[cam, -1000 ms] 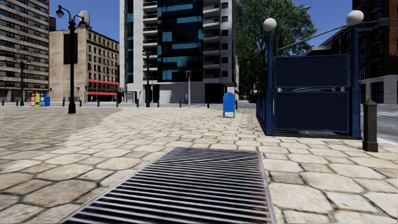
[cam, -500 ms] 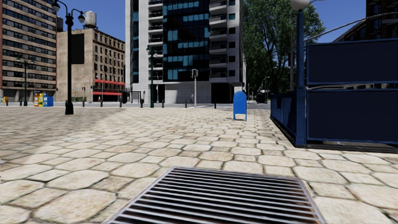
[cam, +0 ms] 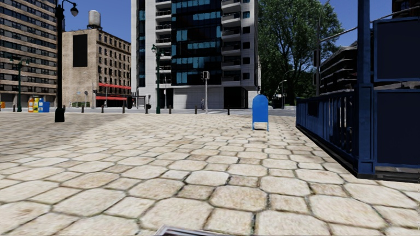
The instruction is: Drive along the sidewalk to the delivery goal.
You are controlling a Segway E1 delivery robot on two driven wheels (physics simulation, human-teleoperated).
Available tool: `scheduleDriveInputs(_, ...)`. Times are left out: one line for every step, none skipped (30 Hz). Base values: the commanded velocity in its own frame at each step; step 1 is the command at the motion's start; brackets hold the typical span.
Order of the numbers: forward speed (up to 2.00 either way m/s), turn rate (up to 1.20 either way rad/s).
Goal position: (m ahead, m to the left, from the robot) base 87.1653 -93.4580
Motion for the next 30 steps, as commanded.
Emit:
scheduleDriveInputs(2.00, 0.00)
scheduleDriveInputs(2.00, 0.00)
scheduleDriveInputs(2.00, 0.00)
scheduleDriveInputs(2.00, 0.00)
scheduleDriveInputs(2.00, 0.00)
scheduleDriveInputs(2.00, 0.00)
scheduleDriveInputs(2.00, 0.00)
scheduleDriveInputs(2.00, 0.00)
scheduleDriveInputs(2.00, 0.00)
scheduleDriveInputs(2.00, 0.00)
scheduleDriveInputs(2.00, 0.00)
scheduleDriveInputs(2.00, 0.00)
scheduleDriveInputs(2.00, 0.00)
scheduleDriveInputs(2.00, 0.00)
scheduleDriveInputs(2.00, 0.00)
scheduleDriveInputs(2.00, 0.00)
scheduleDriveInputs(2.00, 0.00)
scheduleDriveInputs(2.00, 0.00)
scheduleDriveInputs(2.00, 0.00)
scheduleDriveInputs(2.00, 0.00)
scheduleDriveInputs(2.00, 0.00)
scheduleDriveInputs(2.00, 0.00)
scheduleDriveInputs(2.00, 0.00)
scheduleDriveInputs(2.00, 0.00)
scheduleDriveInputs(2.00, 0.00)
scheduleDriveInputs(2.00, 0.00)
scheduleDriveInputs(2.00, 0.00)
scheduleDriveInputs(2.00, 0.00)
scheduleDriveInputs(2.00, 0.00)
scheduleDriveInputs(2.00, 0.00)
